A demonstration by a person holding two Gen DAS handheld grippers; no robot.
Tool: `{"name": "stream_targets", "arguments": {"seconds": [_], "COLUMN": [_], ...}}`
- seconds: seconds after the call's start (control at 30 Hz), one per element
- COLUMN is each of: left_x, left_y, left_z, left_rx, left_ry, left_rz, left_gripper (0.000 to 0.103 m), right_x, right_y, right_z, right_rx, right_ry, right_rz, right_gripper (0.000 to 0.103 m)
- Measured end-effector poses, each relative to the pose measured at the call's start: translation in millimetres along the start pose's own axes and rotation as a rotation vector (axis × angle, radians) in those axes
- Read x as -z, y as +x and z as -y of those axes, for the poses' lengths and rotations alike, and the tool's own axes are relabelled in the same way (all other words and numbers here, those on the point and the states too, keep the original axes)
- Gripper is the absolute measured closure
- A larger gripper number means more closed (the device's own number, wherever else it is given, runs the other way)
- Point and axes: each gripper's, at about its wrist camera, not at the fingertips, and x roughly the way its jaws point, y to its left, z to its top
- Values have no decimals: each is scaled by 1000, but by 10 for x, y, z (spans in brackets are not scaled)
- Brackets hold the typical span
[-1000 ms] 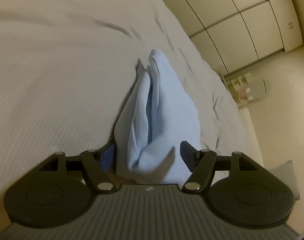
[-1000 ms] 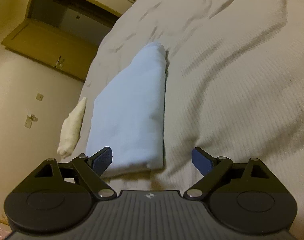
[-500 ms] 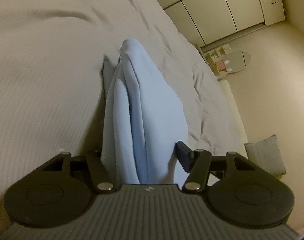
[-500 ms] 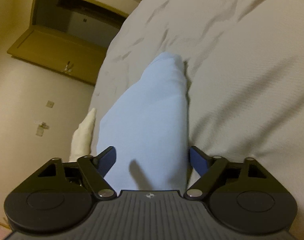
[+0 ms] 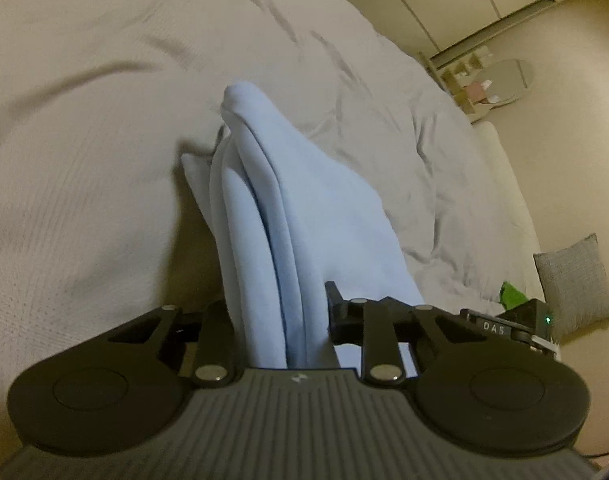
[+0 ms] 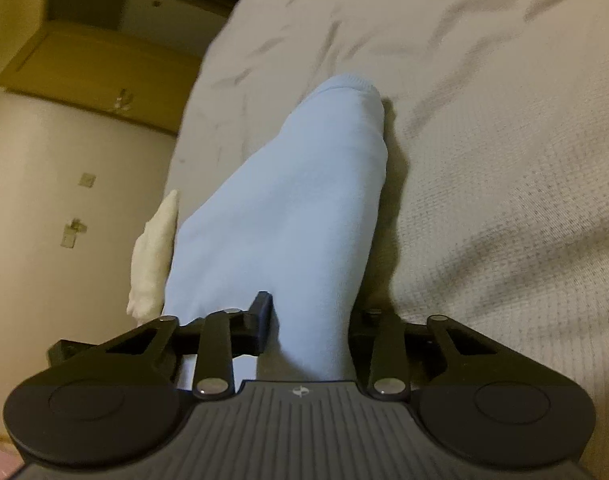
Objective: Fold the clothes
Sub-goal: 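Grasp the folded sweatshirt with both grippers and lift it off the bed, then carry the sweatshirt with both grippers and lower it onto the cream towel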
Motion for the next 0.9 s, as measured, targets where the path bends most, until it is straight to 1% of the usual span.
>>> {"name": "stream_targets", "arguments": {"seconds": [0.07, 0.13, 0.3, 0.37, 0.4, 0.43, 0.53, 0.63, 0.67, 0.73, 0.83, 0.9], "left_x": [-55, -102, -221, -268, -279, -292, -486, -778, -901, -1239, -1813, -2238], "left_y": [-166, -417, -1052, -1306, -1417, -1537, -1789, -2127, -2274, -2546, -2994, -3293], "left_z": [113, 258, 621, 766, 754, 705, 521, 122, -48, -372, -847, -1112], "left_rx": [-10, -19, -42, -51, -49, -47, -48, -48, -45, -38, -39, -43], "left_ry": [-40, -56, -93, -108, -124, -139, -171, -184, -173, -157, -139, -100], "left_rz": [-6, 16, 73, 96, 112, 126, 150, 141, 132, 112, 82, 72], "left_gripper": [82, 82, 82, 82, 82, 82, 82, 82, 82, 82, 82, 82], "right_x": [-36, -77, -260, -307, -319, -318, -307, -192, -132, -19, 135, 150], "right_y": [-59, -128, -427, -469, -452, -362, -81, 342, 523, 851, 1477, 1858], "right_z": [-117, -251, -927, -1192, -1327, -1473, -1904, -2278, -2419, -2691, -3175, -3505], "right_rx": [18, 34, 3, -10, -16, -21, -37, -37, -35, -34, -31, -35], "right_ry": [16, 29, -9, -34, -48, -58, -89, -93, -85, -73, -33, -19], "right_rz": [-9, -17, -56, -77, -88, -95, -116, -128, -128, -118, -92, -70], "right_gripper": [75, 77, 77, 77, 77, 77, 77, 77, 77, 77, 77, 77]}}
